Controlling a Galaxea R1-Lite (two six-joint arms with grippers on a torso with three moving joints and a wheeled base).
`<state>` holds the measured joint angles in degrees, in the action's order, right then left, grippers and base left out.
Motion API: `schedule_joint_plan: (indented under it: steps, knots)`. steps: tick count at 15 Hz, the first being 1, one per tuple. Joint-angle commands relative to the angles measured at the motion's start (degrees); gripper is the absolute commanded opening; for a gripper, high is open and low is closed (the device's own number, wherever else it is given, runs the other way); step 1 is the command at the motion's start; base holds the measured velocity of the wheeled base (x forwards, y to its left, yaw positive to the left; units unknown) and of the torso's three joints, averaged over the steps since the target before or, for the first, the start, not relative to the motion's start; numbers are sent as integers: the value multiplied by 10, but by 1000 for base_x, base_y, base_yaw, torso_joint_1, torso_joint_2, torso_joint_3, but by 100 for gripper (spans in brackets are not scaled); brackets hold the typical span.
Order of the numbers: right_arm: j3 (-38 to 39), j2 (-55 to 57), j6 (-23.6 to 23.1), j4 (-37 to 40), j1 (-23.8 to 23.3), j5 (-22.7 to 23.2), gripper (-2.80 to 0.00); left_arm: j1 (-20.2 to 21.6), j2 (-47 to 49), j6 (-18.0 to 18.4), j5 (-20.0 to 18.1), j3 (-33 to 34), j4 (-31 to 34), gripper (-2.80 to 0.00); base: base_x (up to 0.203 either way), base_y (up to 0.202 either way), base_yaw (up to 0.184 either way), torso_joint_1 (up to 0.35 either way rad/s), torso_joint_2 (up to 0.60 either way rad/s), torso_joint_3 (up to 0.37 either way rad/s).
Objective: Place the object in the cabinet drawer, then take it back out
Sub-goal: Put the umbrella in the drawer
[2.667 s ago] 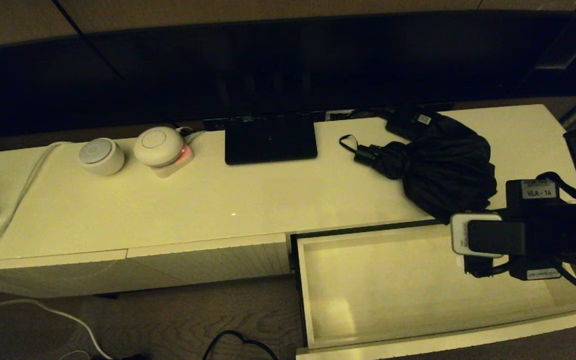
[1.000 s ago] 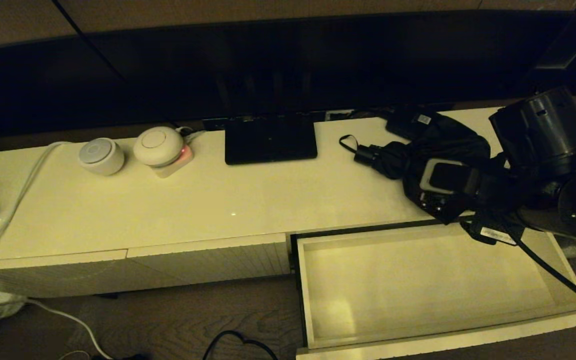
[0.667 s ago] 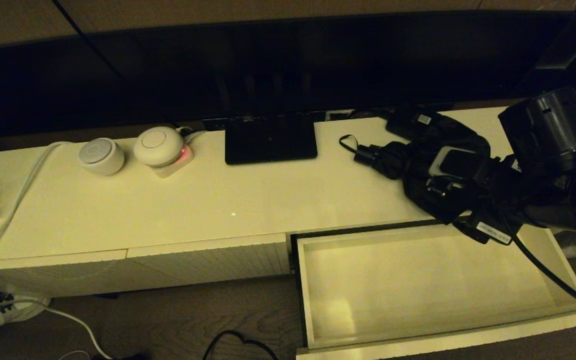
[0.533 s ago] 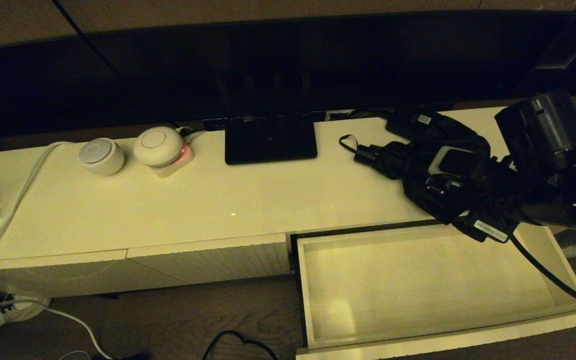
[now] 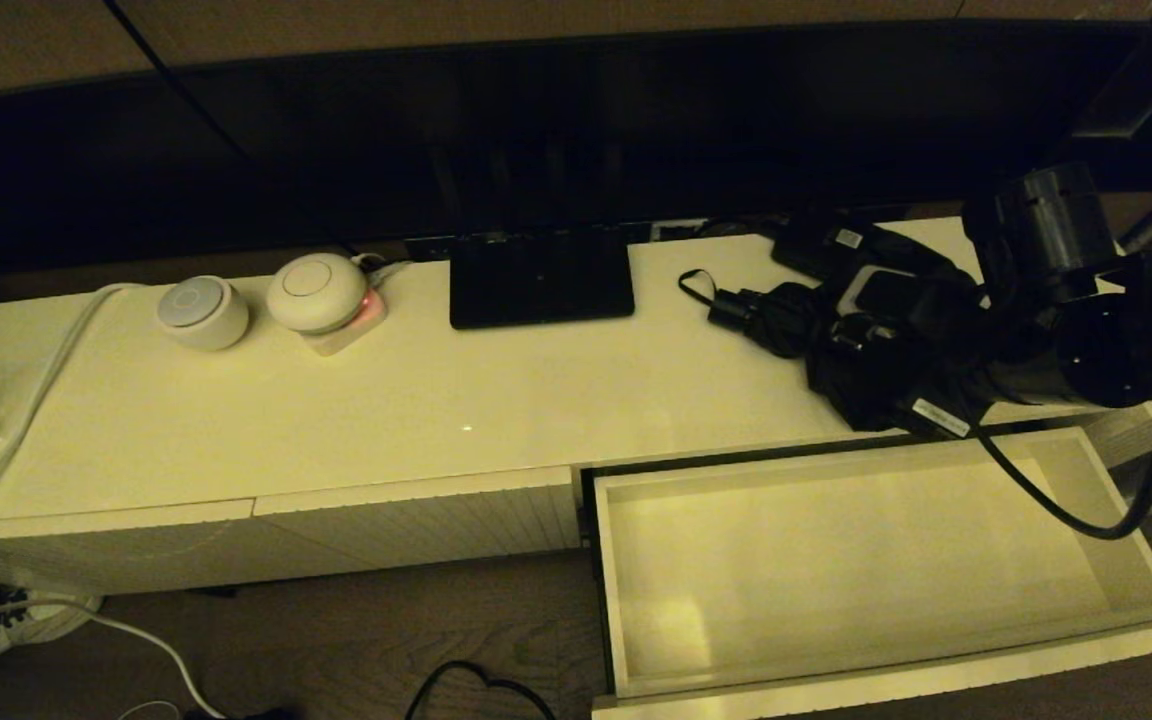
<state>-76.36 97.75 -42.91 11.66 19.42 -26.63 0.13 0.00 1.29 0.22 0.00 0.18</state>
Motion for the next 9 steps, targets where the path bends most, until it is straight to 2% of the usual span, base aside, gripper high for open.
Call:
schedule_joint_plan:
  steps: [1,3,9]
  knots:
    - [-18,31,-8,-2,-14,12,0,0,0,0,0,2,0,-280,0,0,0,0,0,0]
    - [-31,44,-22,-2,-27,27,0,0,0,0,0,2,0,-280,0,0,0,0,0,0]
    - [-61,74,-23,-1,-44,35,0,0,0,0,0,2,0,-280,0,0,0,0,0,0]
